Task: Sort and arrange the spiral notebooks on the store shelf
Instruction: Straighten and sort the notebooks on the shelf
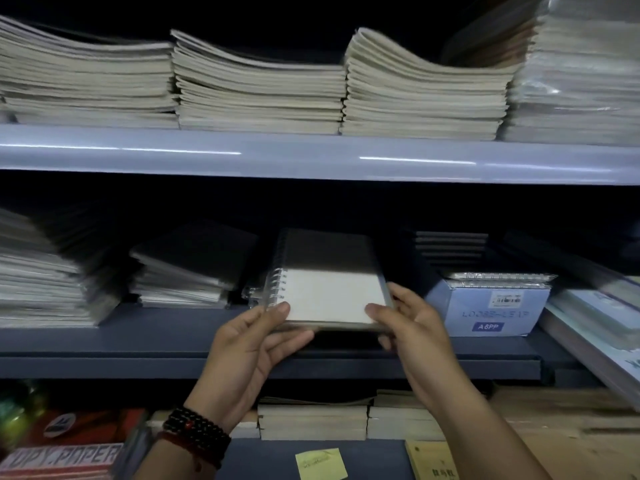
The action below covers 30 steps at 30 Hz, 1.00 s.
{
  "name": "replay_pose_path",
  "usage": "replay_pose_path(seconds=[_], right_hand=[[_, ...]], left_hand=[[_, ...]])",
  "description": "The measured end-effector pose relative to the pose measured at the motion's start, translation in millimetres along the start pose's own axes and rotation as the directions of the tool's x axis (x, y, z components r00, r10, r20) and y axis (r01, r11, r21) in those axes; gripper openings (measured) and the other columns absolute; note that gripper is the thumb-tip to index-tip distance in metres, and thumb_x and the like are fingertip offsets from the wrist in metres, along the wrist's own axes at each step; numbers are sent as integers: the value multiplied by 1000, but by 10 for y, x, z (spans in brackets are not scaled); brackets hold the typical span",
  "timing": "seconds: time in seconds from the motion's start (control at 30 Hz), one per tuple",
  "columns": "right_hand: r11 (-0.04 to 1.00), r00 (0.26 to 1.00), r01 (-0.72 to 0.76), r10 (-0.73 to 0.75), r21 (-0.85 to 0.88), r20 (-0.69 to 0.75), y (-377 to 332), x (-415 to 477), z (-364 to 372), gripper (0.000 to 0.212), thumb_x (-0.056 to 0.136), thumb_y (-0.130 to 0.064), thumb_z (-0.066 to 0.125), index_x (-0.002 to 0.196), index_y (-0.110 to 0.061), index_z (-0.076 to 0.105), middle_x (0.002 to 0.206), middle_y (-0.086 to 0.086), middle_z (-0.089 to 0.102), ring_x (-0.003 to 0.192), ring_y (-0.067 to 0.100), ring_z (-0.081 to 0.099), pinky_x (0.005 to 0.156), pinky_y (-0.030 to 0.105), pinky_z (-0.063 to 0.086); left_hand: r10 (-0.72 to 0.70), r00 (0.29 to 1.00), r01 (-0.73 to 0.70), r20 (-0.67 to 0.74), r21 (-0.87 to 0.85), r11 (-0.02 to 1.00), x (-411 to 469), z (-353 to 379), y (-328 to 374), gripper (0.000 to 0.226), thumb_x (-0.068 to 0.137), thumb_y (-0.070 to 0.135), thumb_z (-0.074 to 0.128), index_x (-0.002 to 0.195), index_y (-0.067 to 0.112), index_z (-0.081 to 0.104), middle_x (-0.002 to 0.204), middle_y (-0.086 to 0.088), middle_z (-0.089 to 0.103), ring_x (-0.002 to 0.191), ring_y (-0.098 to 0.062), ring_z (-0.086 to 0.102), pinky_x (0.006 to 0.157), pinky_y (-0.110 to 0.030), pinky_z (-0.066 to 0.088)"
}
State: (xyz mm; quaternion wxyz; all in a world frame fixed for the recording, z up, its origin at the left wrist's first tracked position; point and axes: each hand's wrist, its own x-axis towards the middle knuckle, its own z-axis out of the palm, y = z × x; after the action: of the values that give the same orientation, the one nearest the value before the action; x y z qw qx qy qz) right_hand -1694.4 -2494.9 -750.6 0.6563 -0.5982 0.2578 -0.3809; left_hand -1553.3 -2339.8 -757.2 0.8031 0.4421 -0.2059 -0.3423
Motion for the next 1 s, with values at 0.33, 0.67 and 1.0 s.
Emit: replay_pose_path(seconds=[0.33, 0.67, 1.0], right_hand=[[952, 964, 166, -211, -256, -161, 209, 619, 257, 38, 94, -39, 63, 72, -9, 57, 62, -2, 53, 54, 3, 48, 50, 16, 38], [972, 957, -79, 11, -223, -291, 437, 1032, 327, 31, 85, -7, 54, 56, -11, 44, 54, 0, 40, 55, 14, 37, 50, 27, 27], [970, 953, -240, 225, -50, -203, 343, 1173, 262, 25, 95, -2, 49, 72, -11, 45, 59, 6, 38, 40, 11, 30, 32, 16, 16]], left_hand=[[475, 868, -256, -142, 692, 675, 679, -48, 51, 50, 91, 47, 67, 61, 11, 48, 56, -5, 32, 48, -13, 31, 43, -24, 26], [468, 876, -113, -117, 893, 435, 975, -251, 102, 47, 97, 10, 47, 51, 5, 35, 43, 9, 36, 43, -8, 35, 42, -22, 27], [408, 896, 52, -174, 955, 293, 1051, -613, 252, 31, 90, 6, 49, 62, -2, 60, 52, -12, 64, 54, -30, 65, 47, -35, 50]])
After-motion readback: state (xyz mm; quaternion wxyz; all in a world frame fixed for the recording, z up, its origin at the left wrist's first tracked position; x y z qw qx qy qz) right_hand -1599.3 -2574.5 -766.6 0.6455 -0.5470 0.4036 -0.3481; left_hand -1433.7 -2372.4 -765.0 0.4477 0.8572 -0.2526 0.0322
